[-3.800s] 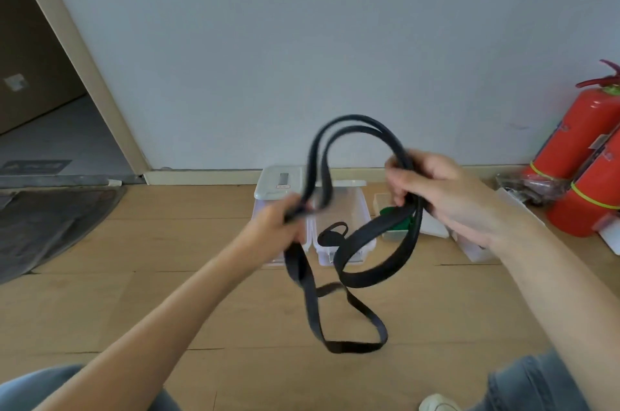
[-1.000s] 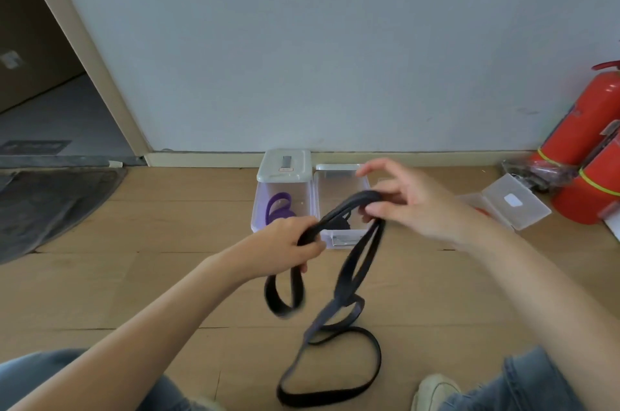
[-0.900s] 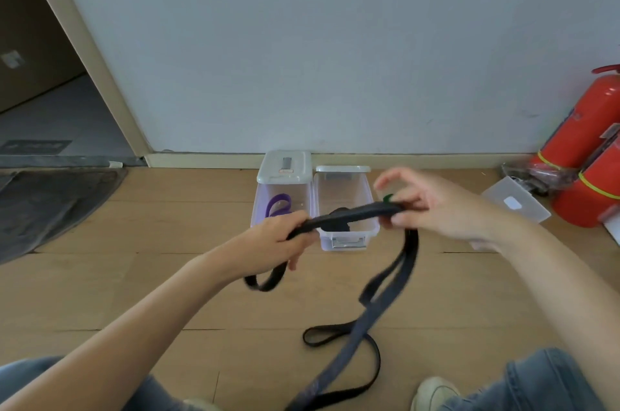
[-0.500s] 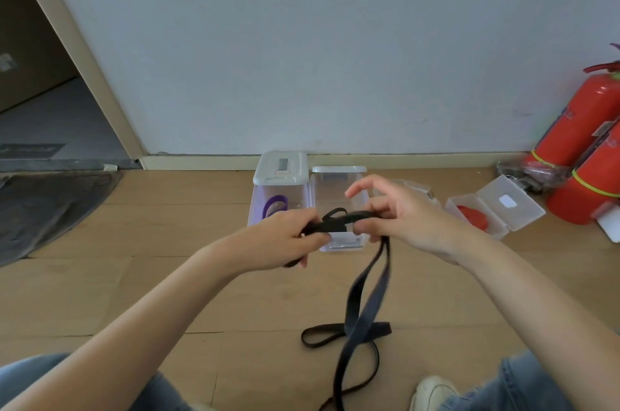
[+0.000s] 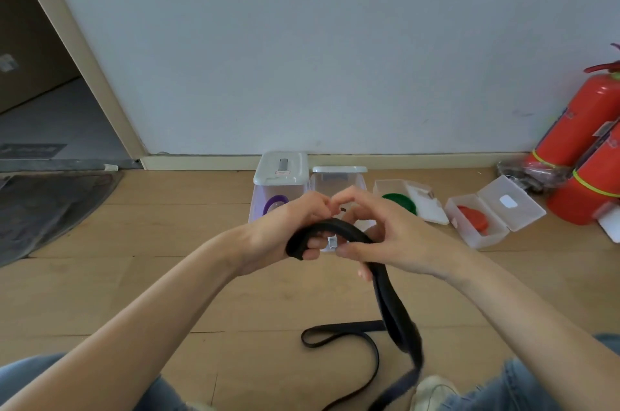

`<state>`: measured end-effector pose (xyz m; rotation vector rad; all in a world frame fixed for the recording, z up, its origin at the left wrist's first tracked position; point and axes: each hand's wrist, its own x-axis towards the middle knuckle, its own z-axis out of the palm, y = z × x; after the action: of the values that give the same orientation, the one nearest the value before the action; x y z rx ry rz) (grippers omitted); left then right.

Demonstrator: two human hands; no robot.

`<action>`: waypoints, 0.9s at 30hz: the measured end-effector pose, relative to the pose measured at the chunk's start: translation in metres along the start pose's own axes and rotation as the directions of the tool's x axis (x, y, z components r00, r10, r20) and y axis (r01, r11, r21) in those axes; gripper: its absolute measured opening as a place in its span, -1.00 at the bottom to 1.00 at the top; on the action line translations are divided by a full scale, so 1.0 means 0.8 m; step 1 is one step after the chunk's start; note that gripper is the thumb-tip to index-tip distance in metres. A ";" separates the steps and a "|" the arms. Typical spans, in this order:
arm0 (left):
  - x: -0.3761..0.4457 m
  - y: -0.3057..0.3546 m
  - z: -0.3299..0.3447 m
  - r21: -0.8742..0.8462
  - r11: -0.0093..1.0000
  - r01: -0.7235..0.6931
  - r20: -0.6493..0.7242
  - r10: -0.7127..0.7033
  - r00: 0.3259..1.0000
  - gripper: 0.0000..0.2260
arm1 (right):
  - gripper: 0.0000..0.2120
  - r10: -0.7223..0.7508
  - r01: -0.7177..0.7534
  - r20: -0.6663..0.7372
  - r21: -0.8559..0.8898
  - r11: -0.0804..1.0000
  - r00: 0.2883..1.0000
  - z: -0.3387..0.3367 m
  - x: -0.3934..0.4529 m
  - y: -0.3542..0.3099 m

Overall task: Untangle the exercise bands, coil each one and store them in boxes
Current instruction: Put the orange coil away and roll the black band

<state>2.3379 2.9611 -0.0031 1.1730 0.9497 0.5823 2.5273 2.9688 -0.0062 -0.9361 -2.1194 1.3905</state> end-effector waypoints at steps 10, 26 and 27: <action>-0.006 0.000 -0.012 0.270 0.957 -0.106 -0.233 0.172 0.957 -0.89 | -0.84 -0.174 0.078 -0.322 -0.289 0.954 0.930 -0.010 -0.004 -0.008; 0.004 -0.003 -0.016 -0.336 0.937 -0.093 -0.258 0.003 0.966 -0.84 | -0.60 -0.199 0.023 -0.356 -0.442 0.897 0.913 0.011 0.014 0.006; 0.005 -0.003 -0.015 -0.359 0.930 -0.080 -0.241 -0.009 0.970 -0.79 | -0.61 -0.233 0.027 -0.402 -0.456 0.890 0.885 0.012 0.016 0.007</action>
<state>2.3293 2.9694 -0.0075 0.7960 0.9723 0.9049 2.5139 2.9734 -0.0155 -1.1211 -2.1062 0.5463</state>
